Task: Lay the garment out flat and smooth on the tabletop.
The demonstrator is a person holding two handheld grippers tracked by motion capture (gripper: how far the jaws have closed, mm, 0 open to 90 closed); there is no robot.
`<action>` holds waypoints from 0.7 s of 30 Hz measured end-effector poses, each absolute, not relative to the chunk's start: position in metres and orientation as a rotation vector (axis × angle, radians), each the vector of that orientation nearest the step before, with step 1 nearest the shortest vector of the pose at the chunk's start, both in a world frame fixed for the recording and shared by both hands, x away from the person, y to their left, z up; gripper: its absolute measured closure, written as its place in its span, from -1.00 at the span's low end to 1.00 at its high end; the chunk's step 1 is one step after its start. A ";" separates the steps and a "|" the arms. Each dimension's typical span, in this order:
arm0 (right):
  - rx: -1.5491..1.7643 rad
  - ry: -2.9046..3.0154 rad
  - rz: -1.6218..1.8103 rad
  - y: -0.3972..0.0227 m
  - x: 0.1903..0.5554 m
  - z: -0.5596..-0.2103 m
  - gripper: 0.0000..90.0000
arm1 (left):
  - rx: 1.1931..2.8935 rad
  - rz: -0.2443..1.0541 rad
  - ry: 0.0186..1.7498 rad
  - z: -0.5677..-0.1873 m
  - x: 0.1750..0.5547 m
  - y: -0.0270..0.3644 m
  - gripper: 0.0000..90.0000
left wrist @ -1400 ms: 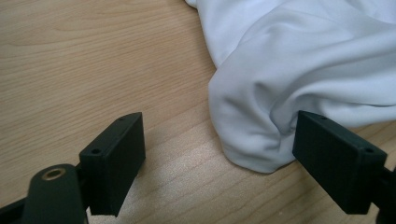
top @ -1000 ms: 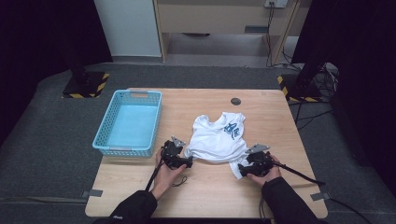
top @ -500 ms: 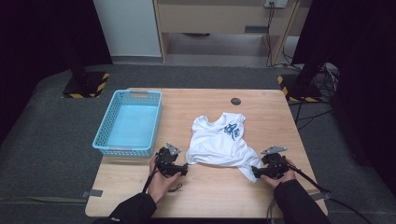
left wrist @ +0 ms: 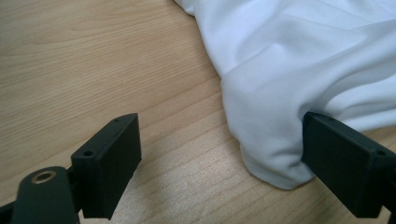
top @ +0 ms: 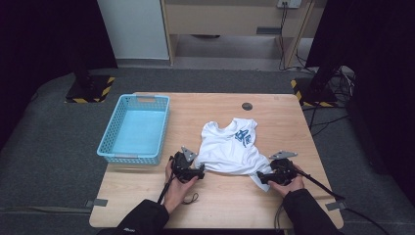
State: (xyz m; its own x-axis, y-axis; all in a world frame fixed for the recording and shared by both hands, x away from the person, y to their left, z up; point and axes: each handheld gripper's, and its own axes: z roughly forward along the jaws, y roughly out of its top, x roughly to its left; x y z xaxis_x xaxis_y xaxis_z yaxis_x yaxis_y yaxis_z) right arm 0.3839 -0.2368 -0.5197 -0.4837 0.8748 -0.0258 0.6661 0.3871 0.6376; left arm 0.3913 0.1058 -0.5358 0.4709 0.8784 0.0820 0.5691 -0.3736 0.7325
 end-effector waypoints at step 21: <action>1.276 2.295 0.694 -0.243 0.371 -0.522 -0.70 | 2.179 0.528 1.181 -0.529 0.373 0.132 -0.72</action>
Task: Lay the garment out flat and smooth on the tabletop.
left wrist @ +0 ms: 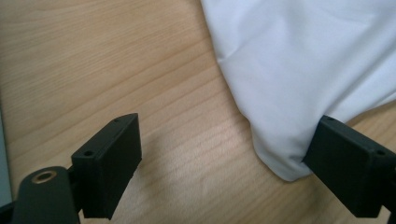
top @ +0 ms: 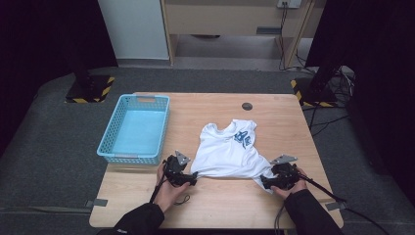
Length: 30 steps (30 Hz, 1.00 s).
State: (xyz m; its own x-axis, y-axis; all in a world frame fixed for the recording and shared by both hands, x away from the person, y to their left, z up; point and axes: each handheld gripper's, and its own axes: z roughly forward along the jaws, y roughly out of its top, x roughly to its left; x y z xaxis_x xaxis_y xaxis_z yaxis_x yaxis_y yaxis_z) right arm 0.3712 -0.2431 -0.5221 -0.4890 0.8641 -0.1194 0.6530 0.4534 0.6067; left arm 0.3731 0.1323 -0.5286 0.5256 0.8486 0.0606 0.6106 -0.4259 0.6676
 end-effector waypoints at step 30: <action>1.272 2.356 0.813 -0.237 0.385 -0.517 -0.10 | 2.181 0.467 1.078 -0.525 0.375 0.113 0.08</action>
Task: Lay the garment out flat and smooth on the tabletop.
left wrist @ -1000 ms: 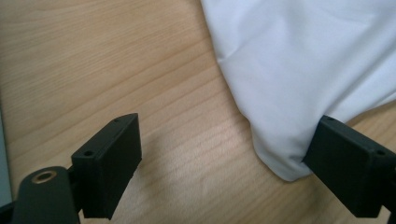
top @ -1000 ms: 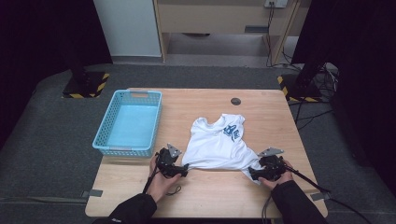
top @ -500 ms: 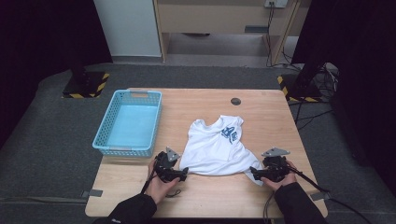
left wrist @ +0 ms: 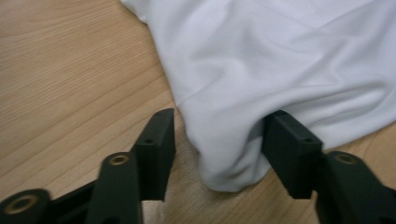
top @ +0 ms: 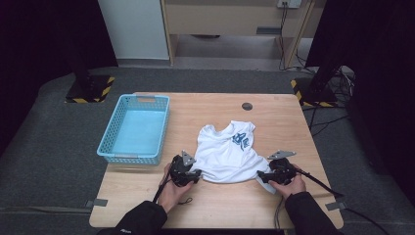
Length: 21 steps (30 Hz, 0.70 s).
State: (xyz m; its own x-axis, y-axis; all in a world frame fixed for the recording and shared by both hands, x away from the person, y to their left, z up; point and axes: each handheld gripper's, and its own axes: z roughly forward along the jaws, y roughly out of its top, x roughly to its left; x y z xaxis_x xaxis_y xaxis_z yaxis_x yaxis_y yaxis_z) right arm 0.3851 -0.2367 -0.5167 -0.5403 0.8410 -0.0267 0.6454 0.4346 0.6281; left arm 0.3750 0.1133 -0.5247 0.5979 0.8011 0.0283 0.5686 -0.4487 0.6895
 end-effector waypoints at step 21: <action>1.249 2.282 0.992 -0.246 0.397 -0.491 0.93 | 2.066 0.497 1.030 -0.488 0.388 0.118 0.78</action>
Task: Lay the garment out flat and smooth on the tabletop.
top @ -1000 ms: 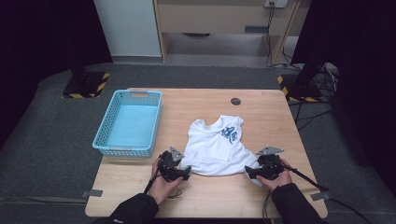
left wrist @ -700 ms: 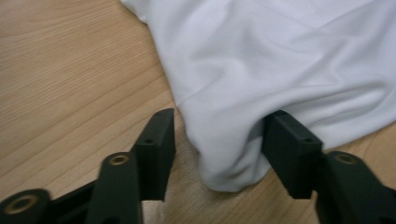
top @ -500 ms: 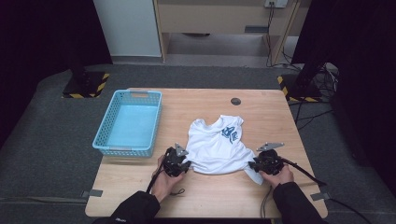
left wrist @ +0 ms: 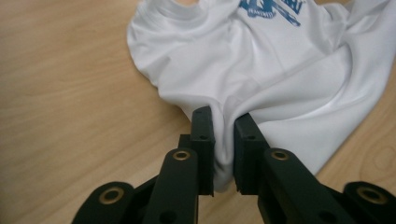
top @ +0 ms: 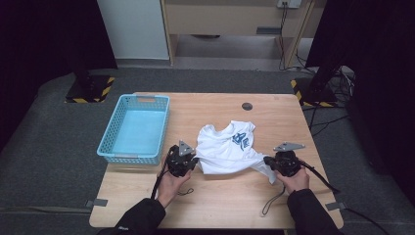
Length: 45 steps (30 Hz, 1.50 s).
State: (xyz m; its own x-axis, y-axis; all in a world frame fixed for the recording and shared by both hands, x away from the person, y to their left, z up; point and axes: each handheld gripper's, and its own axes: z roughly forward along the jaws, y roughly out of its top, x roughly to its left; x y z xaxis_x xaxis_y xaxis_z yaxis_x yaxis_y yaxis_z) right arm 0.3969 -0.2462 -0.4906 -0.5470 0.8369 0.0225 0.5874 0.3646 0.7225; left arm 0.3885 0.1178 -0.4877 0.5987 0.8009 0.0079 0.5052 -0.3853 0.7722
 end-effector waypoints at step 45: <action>1.286 2.284 0.708 -0.239 0.409 -0.521 -0.48 | 2.128 0.577 1.106 -0.533 0.400 0.080 -0.64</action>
